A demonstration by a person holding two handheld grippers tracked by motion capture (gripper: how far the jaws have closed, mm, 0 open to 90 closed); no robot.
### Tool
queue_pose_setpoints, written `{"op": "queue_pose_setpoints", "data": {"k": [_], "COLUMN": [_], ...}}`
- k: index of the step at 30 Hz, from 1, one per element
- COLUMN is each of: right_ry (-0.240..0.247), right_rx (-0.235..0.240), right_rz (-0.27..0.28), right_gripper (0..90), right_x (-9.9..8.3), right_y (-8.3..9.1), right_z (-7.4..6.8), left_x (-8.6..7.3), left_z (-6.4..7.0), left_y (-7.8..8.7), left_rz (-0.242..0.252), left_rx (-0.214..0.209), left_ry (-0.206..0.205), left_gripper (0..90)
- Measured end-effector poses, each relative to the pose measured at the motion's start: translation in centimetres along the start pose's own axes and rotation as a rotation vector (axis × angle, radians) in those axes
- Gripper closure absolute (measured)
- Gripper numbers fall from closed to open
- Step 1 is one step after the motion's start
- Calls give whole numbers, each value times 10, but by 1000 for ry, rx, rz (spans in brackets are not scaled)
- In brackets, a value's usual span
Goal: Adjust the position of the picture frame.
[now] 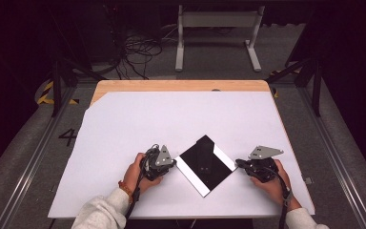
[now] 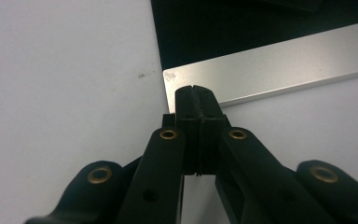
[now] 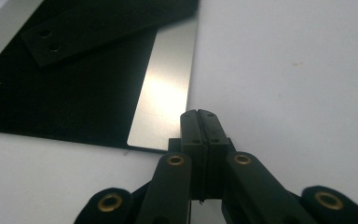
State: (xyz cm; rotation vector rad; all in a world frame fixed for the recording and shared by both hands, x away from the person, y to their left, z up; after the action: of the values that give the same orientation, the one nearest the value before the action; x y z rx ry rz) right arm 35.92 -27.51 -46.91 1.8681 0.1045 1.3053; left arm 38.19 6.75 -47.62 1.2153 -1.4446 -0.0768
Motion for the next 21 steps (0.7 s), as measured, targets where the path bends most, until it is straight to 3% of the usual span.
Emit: {"op": "queue_pose_setpoints", "data": {"k": [2,3,5,8,10,16,21], "right_ry": [-4,13,77,56,32,41,56], "right_rx": [61,78,8,37,63,80,77], "right_rz": [9,5,-46,-30,-11,-7,-10], "right_gripper": [900,900,900,900,900,900,900], "right_x": [0,1,6,4,2,0,0], "right_y": [-2,-5,-9,-9,-8,-7,-7], "right_z": [-3,-8,-21,-22,-21,-26,-28], "left_x": [0,1,1,1,2,5,8], "left_z": [-4,-7,-10,-13,-15,-17,-19], "left_y": [-3,-5,-7,-9,-10,-15,-19], "left_rz": [4,4,4,4,3,8,9], "left_rx": [-9,12,23,9,8,3,8], "left_ry": [28,22,31,59,55,87,79], "left_gripper": [899,899,898,898,898,899,899]}}
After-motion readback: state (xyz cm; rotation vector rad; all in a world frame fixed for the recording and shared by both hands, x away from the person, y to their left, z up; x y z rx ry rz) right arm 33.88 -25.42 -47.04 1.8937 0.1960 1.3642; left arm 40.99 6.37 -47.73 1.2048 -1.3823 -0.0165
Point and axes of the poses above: each handheld gripper's, and its own axes: y roughly backward along the jaws, x roughly out of its top, z roughly to its right, the point moved 2 cm from there along -y, roughly forward along the jaws, and after that the axes turned 14 degrees about x, right-handed, at the moved point
